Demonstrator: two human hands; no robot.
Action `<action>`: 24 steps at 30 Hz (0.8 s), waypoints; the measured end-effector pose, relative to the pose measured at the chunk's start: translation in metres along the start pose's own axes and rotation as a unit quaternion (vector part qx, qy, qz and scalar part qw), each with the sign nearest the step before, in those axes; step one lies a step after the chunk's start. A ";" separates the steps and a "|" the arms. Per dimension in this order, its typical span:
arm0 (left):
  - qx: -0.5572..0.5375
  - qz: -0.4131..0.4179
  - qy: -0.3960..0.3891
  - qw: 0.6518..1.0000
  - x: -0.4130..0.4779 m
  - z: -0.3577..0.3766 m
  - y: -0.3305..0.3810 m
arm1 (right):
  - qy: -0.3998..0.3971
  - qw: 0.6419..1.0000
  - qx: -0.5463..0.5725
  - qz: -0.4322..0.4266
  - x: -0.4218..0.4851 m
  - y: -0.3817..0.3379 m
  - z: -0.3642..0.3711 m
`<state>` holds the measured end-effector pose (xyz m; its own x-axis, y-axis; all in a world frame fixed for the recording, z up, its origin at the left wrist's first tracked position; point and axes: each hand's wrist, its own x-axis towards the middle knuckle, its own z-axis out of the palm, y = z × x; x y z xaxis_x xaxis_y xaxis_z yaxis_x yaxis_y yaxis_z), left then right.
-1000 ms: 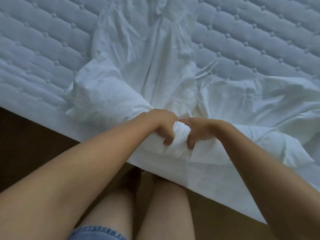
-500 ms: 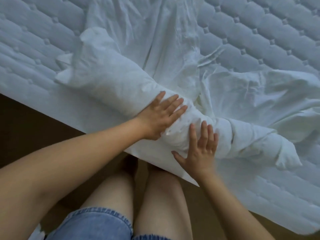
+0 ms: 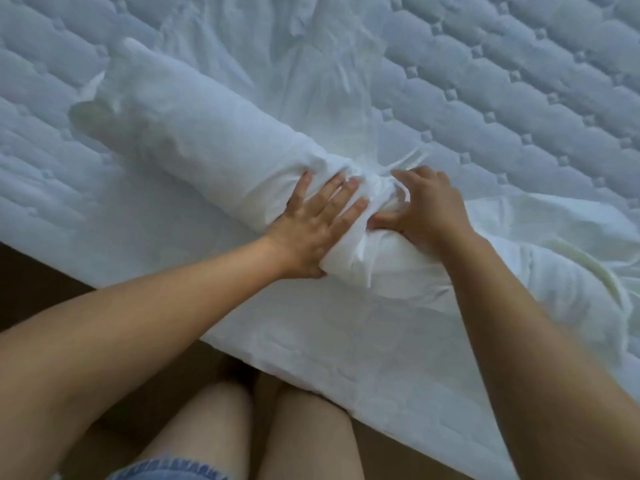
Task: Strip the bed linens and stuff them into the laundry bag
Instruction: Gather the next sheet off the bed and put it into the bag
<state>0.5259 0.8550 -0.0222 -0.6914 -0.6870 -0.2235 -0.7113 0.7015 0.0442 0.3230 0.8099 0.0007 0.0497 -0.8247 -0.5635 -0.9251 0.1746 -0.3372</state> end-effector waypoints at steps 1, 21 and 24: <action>-0.012 0.003 -0.019 1.000 0.012 0.001 -0.007 | 0.102 0.995 -0.012 -0.003 -0.008 -0.003 0.005; -0.086 -0.147 -0.344 0.923 0.166 -0.075 -0.050 | -0.046 0.993 -0.104 0.022 0.057 0.016 -0.019; -0.099 -0.121 -0.334 0.929 0.150 -0.075 -0.049 | -0.060 0.993 -0.099 0.016 0.042 0.009 -0.013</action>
<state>0.4473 0.7035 0.0156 -0.3221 -0.5023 -0.8024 -0.8911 0.4470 0.0779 0.3117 0.7693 -0.0162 0.0534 -0.7483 -0.6612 -0.9822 0.0801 -0.1699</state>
